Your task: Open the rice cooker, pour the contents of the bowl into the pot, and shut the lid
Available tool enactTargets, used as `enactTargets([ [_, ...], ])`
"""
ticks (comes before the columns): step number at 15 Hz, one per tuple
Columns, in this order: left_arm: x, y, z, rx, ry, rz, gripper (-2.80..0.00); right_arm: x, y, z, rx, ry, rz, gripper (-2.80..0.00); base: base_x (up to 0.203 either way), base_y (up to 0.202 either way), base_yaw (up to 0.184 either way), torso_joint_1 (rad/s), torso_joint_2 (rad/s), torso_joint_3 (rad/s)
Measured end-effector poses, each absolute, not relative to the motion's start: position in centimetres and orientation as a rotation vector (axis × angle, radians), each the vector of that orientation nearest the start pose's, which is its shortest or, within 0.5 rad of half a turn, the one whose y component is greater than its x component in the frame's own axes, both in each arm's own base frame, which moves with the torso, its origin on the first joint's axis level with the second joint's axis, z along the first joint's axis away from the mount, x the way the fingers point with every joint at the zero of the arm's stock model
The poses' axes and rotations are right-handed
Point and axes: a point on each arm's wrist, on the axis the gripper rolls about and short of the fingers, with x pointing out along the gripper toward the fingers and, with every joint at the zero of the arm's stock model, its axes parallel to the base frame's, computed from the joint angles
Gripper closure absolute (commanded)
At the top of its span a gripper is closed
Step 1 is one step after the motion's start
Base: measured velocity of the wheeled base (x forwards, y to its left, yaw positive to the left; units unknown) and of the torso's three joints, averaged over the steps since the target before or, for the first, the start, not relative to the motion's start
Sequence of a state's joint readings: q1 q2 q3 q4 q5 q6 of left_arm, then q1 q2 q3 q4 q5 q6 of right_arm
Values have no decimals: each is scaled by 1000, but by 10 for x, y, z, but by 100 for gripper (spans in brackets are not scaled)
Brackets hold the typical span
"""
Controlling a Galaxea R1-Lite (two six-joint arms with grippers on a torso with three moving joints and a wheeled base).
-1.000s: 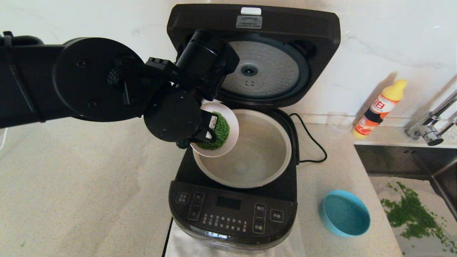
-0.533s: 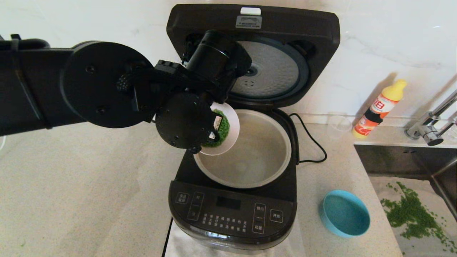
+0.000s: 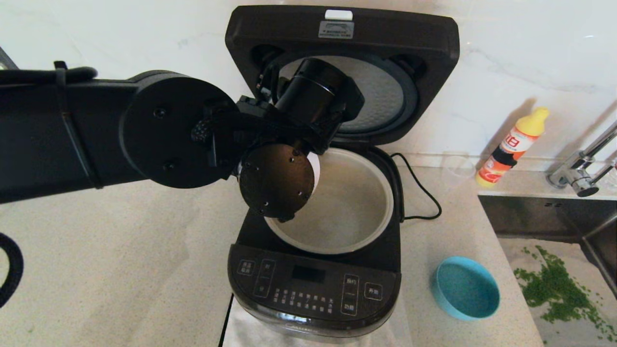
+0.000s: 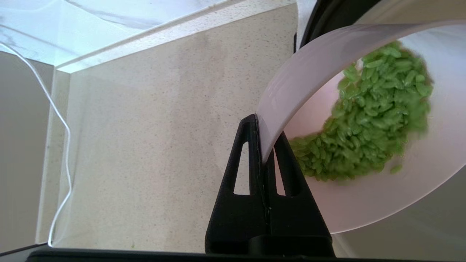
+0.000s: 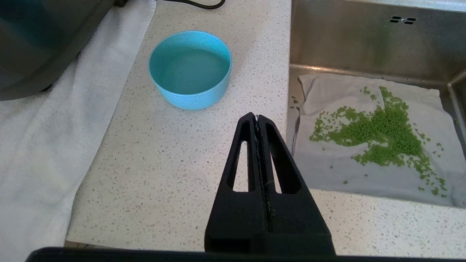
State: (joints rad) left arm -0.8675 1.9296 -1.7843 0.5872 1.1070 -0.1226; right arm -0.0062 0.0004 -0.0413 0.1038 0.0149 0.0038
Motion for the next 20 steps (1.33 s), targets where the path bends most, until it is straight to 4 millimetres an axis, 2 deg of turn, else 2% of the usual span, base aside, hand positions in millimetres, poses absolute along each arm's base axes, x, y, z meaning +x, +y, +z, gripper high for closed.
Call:
enactTargets([
  [8,232,-274,262,567,350,299,0,-26,1,76,5,63,9,0,0,0,0,0,0,0],
  [15,232,-278,254,650,362,309,0,-26,0,76,4,63,9,0,0,0,0,0,0,0],
  [20,237,-282,263,693,338,347,0,-26,0,76,4,63,9,0,0,0,0,0,0,0],
])
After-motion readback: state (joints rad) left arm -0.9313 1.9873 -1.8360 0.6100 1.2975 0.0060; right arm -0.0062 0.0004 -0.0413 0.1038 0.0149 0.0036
